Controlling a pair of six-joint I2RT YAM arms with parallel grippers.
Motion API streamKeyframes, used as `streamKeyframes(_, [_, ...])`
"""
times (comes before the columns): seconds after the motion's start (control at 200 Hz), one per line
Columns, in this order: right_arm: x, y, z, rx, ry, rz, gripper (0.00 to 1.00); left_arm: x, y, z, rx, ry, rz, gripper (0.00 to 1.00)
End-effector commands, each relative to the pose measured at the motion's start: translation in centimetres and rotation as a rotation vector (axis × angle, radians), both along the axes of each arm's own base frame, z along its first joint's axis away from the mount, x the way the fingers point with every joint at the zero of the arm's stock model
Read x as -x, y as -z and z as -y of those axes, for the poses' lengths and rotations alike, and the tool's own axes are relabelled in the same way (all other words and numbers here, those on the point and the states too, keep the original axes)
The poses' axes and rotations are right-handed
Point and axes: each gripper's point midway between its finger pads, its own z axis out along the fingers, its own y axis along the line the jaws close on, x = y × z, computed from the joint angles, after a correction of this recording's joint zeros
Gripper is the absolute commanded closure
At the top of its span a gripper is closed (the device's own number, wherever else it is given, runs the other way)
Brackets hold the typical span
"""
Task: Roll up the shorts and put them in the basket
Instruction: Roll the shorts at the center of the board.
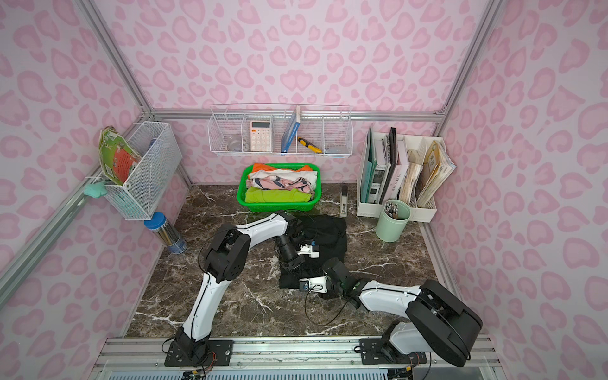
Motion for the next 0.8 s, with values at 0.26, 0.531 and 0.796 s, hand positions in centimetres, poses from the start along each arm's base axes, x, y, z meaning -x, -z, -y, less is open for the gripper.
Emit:
streamKeyframes(0.26, [2.3,1.9,0.7,0.044,-0.027,-0.189,1.0,-1.8,1.3,-1.2,-0.05,0.023,0.154,0.68])
streamKeyframes(0.531, [2.9,-0.2,0.5,-0.058,-0.027,-0.306,1.0,-3.0,-1.3,-1.2,0.014,-0.064,0.301,0.15])
streamKeyframes(0.796, [3.3,-0.7,0.5,-0.081,-0.027,-0.392,1.0,-3.5,-2.9,-3.7,-0.001,-0.158,0.44,0.14])
